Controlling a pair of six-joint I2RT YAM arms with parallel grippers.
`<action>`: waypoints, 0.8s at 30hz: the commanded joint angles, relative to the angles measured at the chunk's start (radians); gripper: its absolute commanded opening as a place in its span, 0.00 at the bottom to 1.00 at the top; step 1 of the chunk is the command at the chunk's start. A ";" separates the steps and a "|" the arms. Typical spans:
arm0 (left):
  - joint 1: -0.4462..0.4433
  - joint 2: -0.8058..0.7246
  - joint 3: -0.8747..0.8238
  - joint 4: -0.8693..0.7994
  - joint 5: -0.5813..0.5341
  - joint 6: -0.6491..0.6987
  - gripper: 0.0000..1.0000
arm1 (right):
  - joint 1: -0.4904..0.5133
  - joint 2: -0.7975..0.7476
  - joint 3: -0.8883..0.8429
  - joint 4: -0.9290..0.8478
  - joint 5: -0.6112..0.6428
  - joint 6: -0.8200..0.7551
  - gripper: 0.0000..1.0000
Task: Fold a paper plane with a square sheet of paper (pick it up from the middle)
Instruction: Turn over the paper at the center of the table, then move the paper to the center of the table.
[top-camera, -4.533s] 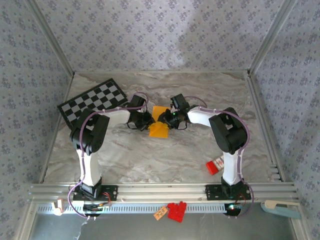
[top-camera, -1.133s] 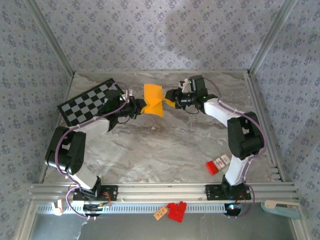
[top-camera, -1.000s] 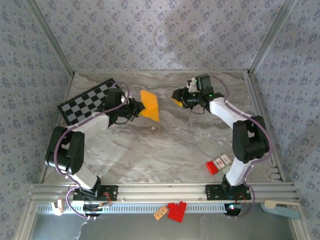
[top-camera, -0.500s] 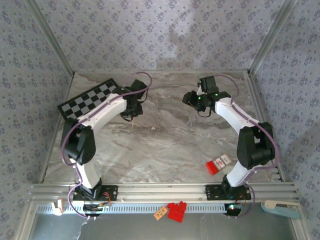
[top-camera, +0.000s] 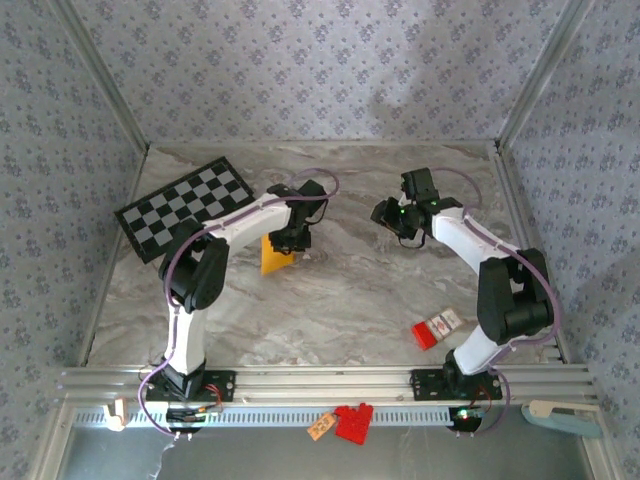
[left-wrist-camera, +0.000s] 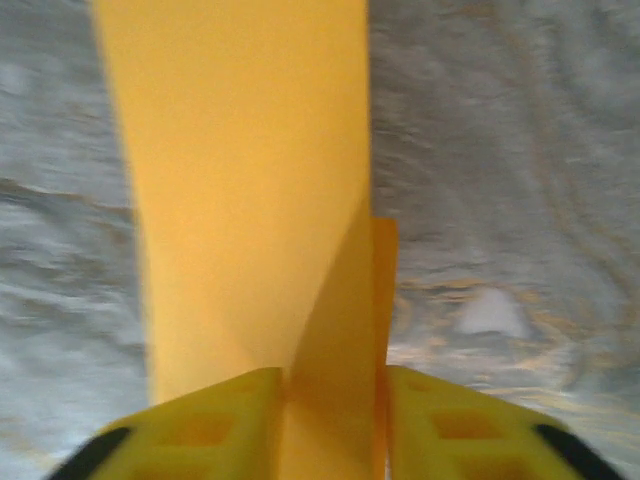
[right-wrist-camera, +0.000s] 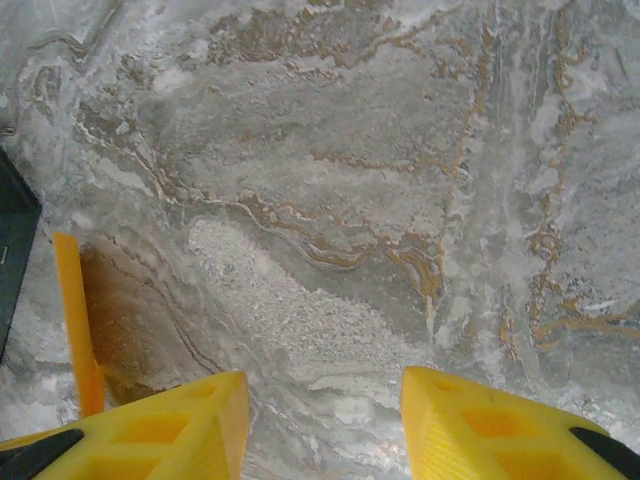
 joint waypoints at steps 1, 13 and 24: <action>0.028 -0.032 -0.027 0.122 0.231 -0.011 0.43 | -0.004 -0.004 -0.005 0.025 0.008 0.029 0.45; 0.307 -0.333 -0.289 0.324 0.481 -0.157 0.72 | 0.251 0.207 0.250 -0.089 -0.002 -0.112 0.46; 0.537 -0.513 -0.552 0.363 0.494 -0.195 0.80 | 0.453 0.563 0.624 -0.179 -0.092 -0.157 0.45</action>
